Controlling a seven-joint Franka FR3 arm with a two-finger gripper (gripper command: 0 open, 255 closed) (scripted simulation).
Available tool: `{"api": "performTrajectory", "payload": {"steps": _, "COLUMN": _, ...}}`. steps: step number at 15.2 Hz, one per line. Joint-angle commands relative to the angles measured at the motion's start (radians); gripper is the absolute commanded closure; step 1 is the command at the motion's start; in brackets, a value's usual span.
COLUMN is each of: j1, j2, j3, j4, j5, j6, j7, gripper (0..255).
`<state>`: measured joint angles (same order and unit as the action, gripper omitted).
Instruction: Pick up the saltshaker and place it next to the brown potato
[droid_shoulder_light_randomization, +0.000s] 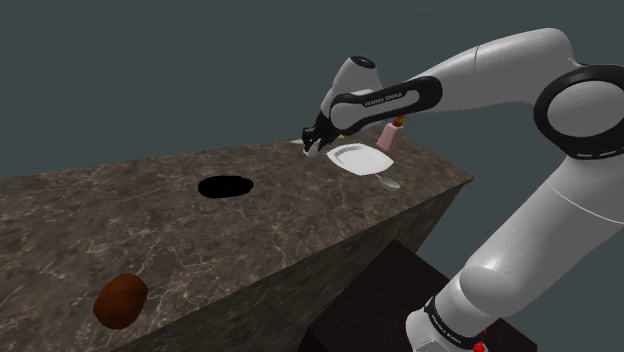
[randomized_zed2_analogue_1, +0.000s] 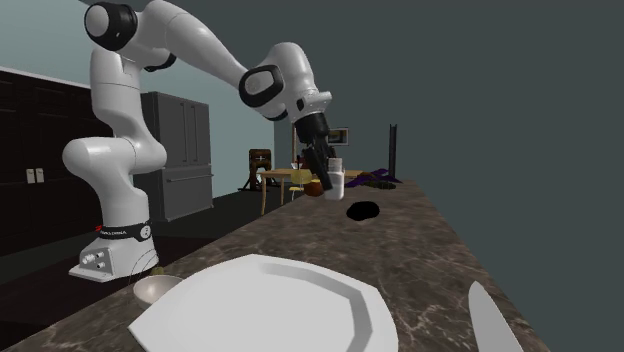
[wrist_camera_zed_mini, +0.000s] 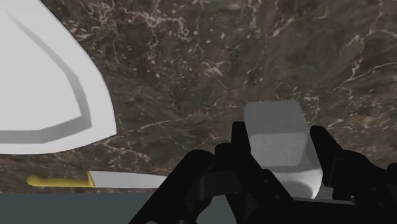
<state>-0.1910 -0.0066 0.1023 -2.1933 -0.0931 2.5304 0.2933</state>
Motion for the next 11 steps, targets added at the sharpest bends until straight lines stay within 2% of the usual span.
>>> {"api": "performTrajectory", "payload": {"steps": 1, "j1": 0.0, "j2": -0.012, "j3": 0.0, "j4": 0.014, "j5": 0.006, "j6": -0.027, "j7": -0.006, "gripper": 255}}
{"api": "performTrajectory", "payload": {"steps": 9, "j1": 0.001, "j2": -0.051, "j3": -0.001, "j4": 0.071, "j5": 0.021, "j6": -0.122, "j7": -0.021, "gripper": 255}}
{"api": "performTrajectory", "payload": {"steps": 11, "j1": 0.02, "j2": -0.079, "j3": 0.024, "j4": 0.04, "j5": 0.006, "j6": -0.122, "j7": 0.033, "gripper": 255}}
